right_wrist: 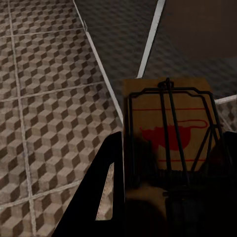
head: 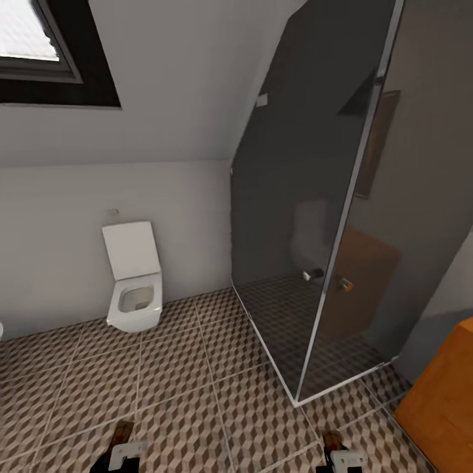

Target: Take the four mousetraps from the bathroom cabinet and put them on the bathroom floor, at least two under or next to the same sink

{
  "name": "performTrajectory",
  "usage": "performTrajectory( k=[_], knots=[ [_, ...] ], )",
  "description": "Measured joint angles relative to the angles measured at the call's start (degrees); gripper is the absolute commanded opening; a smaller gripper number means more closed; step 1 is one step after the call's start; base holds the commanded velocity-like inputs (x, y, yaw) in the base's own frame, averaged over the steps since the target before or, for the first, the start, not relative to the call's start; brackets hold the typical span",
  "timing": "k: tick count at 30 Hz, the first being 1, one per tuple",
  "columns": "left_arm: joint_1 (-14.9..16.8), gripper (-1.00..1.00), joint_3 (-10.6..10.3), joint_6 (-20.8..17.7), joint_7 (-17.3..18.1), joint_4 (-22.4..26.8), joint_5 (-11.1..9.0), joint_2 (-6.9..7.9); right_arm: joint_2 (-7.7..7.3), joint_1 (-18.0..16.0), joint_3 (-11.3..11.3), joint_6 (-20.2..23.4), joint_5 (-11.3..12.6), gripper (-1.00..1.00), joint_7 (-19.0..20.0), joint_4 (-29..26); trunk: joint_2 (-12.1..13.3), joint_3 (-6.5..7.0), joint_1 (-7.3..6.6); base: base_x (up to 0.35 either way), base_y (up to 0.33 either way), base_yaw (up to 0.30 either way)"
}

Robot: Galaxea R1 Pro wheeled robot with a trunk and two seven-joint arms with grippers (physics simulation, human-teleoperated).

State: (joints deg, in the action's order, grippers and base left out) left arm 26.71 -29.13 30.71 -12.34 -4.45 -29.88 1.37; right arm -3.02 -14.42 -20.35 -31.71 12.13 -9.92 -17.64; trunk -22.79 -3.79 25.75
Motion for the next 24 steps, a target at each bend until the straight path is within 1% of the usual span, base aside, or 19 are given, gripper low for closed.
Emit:
performTrajectory(
  k=[24],
  knots=[
    [0.0, -1.00, 0.0, 0.0, 0.0, 0.0, 0.0, 0.00, 0.00, 0.0, 0.0, 0.1, 0.0, -1.00, 0.0, 0.0, 0.0, -0.12, 0.00, 0.000, 0.000, 0.267]
  ],
)
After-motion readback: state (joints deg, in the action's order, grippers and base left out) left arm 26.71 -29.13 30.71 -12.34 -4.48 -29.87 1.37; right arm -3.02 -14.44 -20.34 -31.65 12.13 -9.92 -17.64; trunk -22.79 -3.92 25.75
